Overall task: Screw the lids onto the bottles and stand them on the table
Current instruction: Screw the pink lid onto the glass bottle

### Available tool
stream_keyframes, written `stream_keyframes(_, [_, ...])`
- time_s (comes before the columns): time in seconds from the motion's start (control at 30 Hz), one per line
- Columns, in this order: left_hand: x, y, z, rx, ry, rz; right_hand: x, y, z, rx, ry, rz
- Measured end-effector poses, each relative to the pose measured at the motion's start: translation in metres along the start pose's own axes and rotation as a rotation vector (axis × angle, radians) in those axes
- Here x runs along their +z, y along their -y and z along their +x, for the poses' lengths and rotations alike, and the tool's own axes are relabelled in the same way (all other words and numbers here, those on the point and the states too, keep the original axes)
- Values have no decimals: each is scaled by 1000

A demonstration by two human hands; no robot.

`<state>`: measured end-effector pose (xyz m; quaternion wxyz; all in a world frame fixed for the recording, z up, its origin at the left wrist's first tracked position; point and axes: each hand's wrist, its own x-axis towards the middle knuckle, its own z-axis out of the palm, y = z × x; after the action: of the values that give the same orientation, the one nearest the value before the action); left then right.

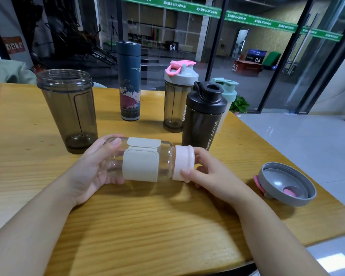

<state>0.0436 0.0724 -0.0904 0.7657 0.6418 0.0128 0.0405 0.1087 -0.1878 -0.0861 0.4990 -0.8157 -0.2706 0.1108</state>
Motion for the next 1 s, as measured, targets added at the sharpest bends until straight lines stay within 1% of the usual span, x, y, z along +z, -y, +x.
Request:
stream_keyframes(0.07, [0, 0, 0, -6, 8, 2, 0, 2, 0, 44, -4, -19])
stream_keyframes(0.3, [1, -1, 1, -4, 24, -6, -1, 6, 1, 91, -58, -115])
stream_keyframes(0.43, [1, -1, 0, -4, 19, -3, -1, 6, 1, 142, -52, -151])
stream_keyframes(0.57, [2, -1, 0, -1, -5, -11, 0, 2, 1, 32, -29, -28])
stream_keyframes(0.67, [2, -2, 0, -4, -13, -13, -1, 1, -1, -65, 38, -96])
stream_keyframes(0.77, [2, -2, 0, -6, -15, -7, -2, 2, -2, -107, 45, -90])
stream_keyframes(0.83, [2, -2, 1, -7, -15, -4, -2, 1, -2, -95, 31, -72])
stream_keyframes(1.0, [1, -1, 0, -9, 4, 4, -2, 4, -2, 31, -9, -66])
